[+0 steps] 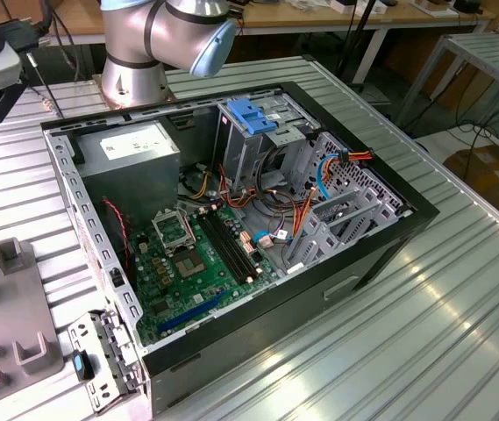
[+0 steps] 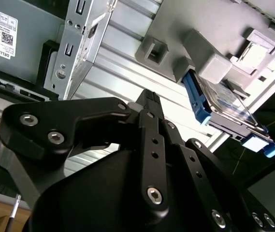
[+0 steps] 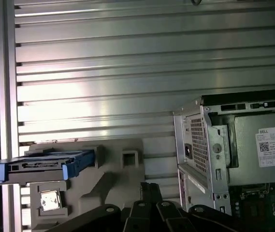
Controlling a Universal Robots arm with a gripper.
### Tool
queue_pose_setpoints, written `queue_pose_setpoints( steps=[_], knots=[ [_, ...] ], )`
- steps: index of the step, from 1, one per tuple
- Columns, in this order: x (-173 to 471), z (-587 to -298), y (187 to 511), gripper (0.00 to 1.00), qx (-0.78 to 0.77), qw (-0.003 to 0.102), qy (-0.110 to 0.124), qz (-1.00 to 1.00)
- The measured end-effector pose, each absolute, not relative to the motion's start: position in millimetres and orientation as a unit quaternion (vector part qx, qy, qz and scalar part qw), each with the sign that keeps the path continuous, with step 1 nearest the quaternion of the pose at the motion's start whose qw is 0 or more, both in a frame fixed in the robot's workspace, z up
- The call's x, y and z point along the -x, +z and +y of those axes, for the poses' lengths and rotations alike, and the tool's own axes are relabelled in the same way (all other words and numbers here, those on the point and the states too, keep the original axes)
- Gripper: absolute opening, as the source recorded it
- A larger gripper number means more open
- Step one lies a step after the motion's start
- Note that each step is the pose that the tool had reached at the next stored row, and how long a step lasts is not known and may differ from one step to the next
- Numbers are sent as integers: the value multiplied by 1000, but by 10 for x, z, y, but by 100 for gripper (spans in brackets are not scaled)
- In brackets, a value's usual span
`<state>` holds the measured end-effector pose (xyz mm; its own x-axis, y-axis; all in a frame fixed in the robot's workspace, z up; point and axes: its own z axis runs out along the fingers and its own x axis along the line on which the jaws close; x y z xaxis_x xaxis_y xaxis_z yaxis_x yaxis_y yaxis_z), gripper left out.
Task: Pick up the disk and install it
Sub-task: 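Reach for the disk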
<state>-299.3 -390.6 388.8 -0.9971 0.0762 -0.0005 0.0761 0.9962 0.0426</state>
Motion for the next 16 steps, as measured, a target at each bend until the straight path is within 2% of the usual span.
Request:
queue_pose_setpoints(
  steps=[16],
  knots=[
    [3399,-3824,3888,11,-38,1,21,999]
  ],
)
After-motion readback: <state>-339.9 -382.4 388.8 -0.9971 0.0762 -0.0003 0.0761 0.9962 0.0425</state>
